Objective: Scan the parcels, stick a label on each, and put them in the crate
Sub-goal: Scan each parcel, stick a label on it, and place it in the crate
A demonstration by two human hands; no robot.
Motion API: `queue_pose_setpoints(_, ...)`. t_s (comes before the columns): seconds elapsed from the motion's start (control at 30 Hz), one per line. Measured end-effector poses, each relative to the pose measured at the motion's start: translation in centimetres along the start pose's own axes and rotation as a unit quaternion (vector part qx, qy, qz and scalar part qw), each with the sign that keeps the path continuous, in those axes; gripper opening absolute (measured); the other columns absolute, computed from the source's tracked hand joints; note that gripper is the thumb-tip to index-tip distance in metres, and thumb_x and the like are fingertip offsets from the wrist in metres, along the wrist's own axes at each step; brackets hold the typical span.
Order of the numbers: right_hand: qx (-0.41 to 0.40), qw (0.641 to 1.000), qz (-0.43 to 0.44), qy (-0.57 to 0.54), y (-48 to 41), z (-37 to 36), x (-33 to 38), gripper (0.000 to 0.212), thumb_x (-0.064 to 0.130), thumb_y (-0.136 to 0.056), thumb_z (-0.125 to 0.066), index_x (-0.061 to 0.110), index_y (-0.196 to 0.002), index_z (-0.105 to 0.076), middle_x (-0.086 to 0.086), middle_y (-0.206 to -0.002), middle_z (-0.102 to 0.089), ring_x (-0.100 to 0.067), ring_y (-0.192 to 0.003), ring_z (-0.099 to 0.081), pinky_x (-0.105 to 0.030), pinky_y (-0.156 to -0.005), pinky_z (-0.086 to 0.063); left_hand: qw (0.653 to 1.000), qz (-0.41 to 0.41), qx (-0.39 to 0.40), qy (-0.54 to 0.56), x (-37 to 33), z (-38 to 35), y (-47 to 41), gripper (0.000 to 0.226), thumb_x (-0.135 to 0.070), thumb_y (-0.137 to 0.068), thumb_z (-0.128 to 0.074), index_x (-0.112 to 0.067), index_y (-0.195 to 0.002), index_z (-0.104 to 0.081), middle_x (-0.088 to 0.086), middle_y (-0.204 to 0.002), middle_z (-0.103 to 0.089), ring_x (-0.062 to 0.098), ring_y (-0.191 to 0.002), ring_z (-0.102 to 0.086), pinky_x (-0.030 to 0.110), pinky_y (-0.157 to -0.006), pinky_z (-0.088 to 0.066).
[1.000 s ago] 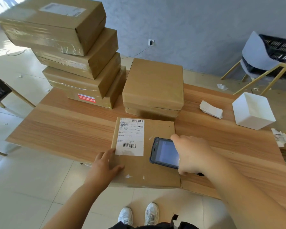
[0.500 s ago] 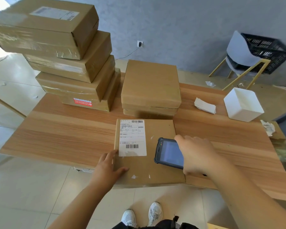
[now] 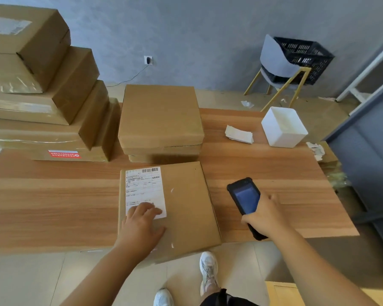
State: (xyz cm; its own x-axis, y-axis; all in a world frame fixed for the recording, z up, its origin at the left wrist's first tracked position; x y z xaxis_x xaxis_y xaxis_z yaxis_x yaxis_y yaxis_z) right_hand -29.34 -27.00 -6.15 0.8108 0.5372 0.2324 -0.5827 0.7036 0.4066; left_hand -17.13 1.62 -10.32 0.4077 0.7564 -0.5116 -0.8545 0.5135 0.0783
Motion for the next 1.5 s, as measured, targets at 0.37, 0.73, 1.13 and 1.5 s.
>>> queue_pose_setpoints(0.37,0.053,0.993,-0.101,-0.023,-6.7,-3.1,-7.3,0.075,0.032,-0.070,-0.076,0.002,-0.129,-0.041,-0.014,-0.128,-0.044,-0.028,-0.103,-0.054,-0.035,-0.082,-0.051,0.993,-0.095,0.047,-0.047,-7.0,-2.7,-3.8,0.035,-0.020,-0.070,-0.079,-0.013,-0.104,-0.072,0.006,-0.117,-0.062,0.037,-0.105,-0.054,0.051,-0.089,-0.046)
queue_pose_setpoints(0.73,0.117,0.993,0.001,0.030,-13.6,0.0,-8.1,0.049,0.061,-0.074,-0.065,0.018,-0.096,-0.060,0.000,-0.094,-0.065,-0.019,-0.084,-0.063,-0.030,-0.067,-0.050,0.994,-0.084,0.042,-0.061,-13.0,-4.5,-8.4,0.022,-0.028,-0.072,-0.079,-0.019,-0.090,-0.072,-0.003,-0.095,-0.066,0.023,-0.084,-0.063,0.035,-0.067,-0.051)
queue_pose_setpoints(1.13,0.027,0.997,0.059,-0.043,-30.3,7.6,-2.8,0.026,0.039,-0.092,-0.052,0.018,-0.106,-0.054,-0.001,-0.106,-0.063,-0.019,-0.081,-0.055,-0.030,-0.066,-0.044,0.970,-0.031,0.198,-0.136,-18.7,-12.9,-20.8,0.042,-0.042,-0.090,-0.048,-0.025,-0.128,-0.046,-0.005,-0.136,-0.040,0.019,-0.122,-0.039,0.033,-0.096,-0.041)
queue_pose_setpoints(1.5,0.036,0.983,-0.019,-0.177,-37.0,5.5,0.1,0.023,0.027,-0.087,-0.067,0.008,-0.099,-0.062,-0.009,-0.111,-0.065,-0.027,-0.099,-0.061,-0.029,-0.075,-0.042,0.968,0.027,0.207,-0.142,-16.9,-15.9,-23.8,0.055,-0.049,-0.091,-0.044,-0.032,-0.142,-0.034,-0.006,-0.152,-0.023,0.021,-0.137,-0.024,0.035,-0.110,-0.029)
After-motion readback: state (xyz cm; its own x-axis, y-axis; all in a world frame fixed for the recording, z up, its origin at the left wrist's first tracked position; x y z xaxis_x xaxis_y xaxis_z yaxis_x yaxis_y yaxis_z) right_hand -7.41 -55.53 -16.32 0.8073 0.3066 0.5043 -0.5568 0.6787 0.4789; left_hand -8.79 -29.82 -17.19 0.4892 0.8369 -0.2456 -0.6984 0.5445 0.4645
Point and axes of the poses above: each hand's wrist, its own y-axis away from the middle knuckle, its own z-axis out of the back of the hand, x = y × z, the point moved 2 cm from there along -y, towards the middle knuckle
